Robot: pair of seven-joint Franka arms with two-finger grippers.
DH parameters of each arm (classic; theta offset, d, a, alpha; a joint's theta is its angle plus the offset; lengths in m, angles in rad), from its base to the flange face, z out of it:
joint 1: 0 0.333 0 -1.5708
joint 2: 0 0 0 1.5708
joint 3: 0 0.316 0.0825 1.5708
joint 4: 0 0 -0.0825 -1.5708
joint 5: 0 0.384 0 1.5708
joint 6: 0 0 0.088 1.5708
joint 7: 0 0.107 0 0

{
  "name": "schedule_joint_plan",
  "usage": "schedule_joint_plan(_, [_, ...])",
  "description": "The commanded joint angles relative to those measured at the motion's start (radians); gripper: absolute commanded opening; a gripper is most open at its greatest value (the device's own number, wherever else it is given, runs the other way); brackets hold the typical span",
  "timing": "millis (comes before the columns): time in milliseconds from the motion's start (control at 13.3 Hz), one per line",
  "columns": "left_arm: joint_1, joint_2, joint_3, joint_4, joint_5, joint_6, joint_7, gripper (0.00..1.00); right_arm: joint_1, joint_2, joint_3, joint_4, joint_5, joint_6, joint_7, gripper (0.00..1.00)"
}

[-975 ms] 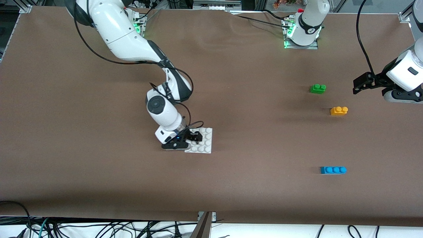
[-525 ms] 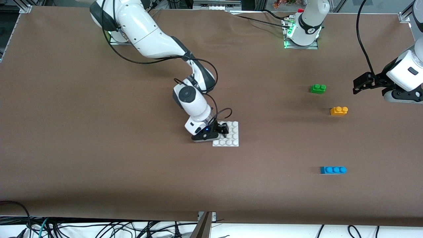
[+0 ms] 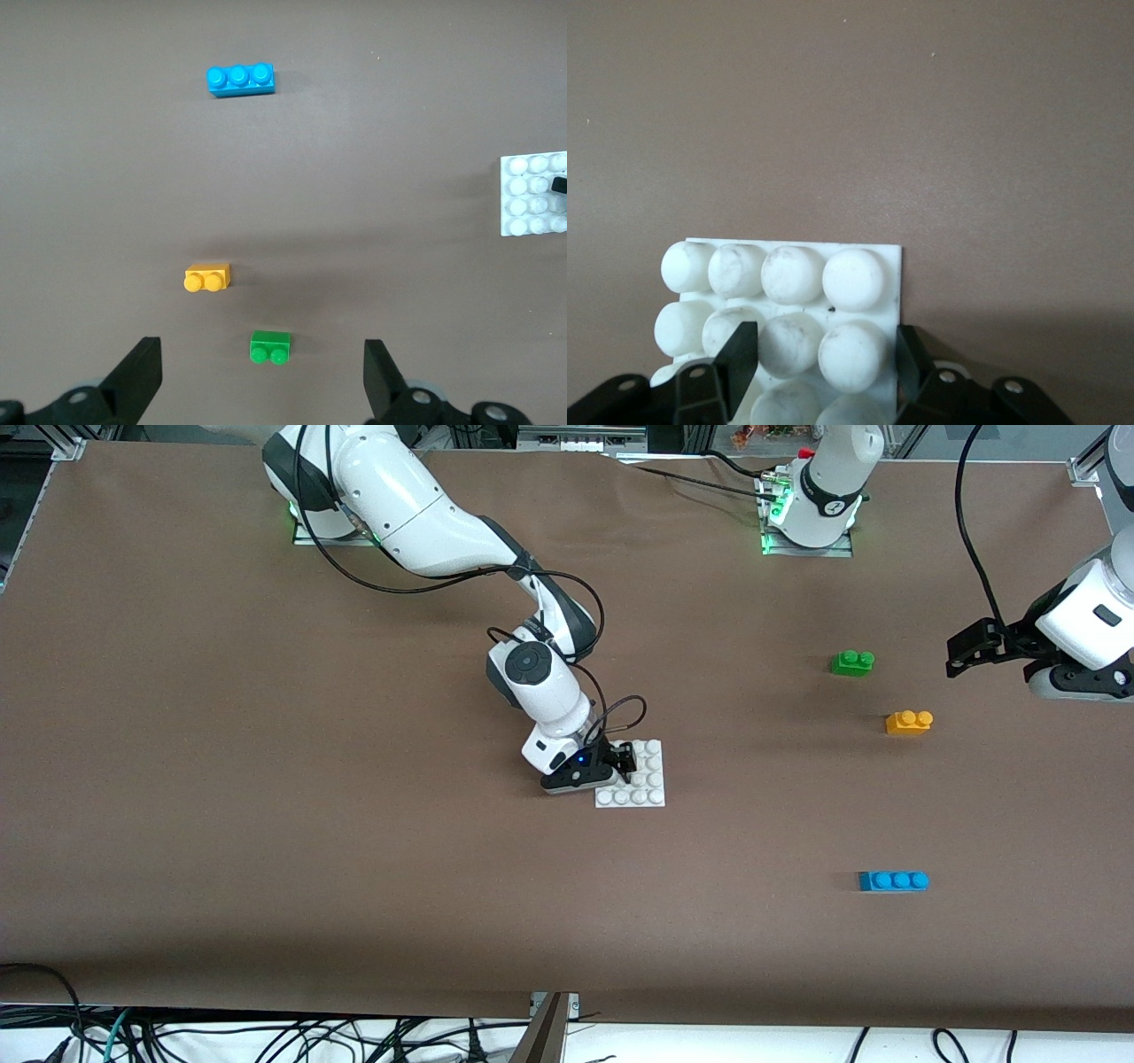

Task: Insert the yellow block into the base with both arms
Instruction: 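Slide the white base plate with the right gripper toward the table middle, then release the plate and retract the right gripper while the left gripper reaches the yellow brick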

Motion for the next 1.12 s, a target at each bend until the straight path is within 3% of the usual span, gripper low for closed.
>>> schedule_joint_plan(0, [0.005,0.008,0.001,0.023,-0.014,-0.02,0.014,1.0,-0.019,0.072,0.007,0.043,0.012,0.01,0.021,0.99])
schedule_joint_plan(300, [0.003,0.008,-0.001,0.024,-0.016,-0.02,0.002,1.0,-0.059,0.057,0.018,0.071,0.018,-0.03,0.085,1.0])
schedule_joint_plan(825, [0.009,0.008,0.001,0.024,-0.014,-0.02,0.0,1.0,-0.175,-0.173,0.015,0.059,0.076,-0.358,0.085,1.0])
schedule_joint_plan(1050, [0.009,0.015,-0.002,0.024,-0.024,-0.018,0.015,1.0,-0.305,-0.361,0.012,-0.092,0.078,-0.52,-0.094,1.0])
